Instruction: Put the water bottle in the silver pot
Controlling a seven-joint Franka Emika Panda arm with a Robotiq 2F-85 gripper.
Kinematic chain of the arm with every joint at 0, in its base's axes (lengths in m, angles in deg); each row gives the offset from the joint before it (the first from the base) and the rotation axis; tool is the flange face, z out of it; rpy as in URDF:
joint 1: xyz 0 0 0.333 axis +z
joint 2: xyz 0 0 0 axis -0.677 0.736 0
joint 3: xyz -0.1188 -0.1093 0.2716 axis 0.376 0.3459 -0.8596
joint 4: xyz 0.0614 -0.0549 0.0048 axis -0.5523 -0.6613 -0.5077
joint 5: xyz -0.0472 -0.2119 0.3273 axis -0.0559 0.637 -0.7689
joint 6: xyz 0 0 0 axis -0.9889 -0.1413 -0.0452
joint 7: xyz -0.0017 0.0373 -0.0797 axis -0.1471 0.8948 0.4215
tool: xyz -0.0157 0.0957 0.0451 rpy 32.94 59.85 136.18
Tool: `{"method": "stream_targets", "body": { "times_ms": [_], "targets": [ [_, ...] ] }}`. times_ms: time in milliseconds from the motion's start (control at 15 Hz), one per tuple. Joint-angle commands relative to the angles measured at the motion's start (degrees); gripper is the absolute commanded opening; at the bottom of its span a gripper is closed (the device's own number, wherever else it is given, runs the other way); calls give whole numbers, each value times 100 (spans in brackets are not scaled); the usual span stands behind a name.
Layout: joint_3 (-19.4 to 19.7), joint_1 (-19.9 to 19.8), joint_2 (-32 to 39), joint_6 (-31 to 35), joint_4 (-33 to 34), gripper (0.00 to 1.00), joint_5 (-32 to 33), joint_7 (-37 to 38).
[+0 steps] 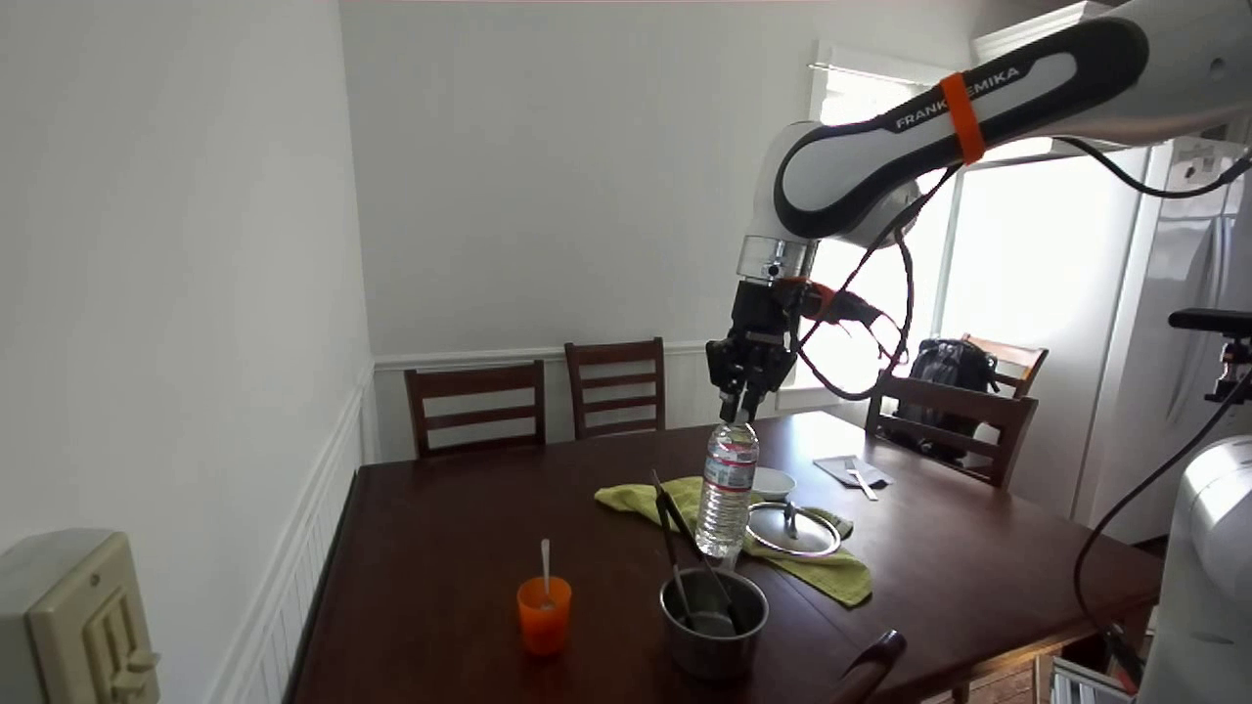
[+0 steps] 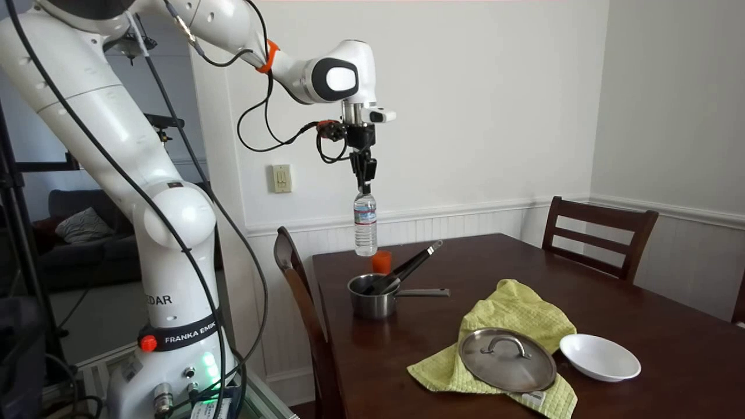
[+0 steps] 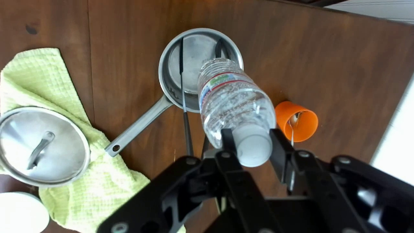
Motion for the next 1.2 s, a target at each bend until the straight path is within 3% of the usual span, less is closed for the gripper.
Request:
{"method": "stream_targets", "body": {
  "times_ms": [0, 1133],
  "targets": [
    [116, -61, 319, 311, -33, 8, -356, -208],
    [191, -165, 1602, 783, 71, 8, -513, -143]
  ]
}}
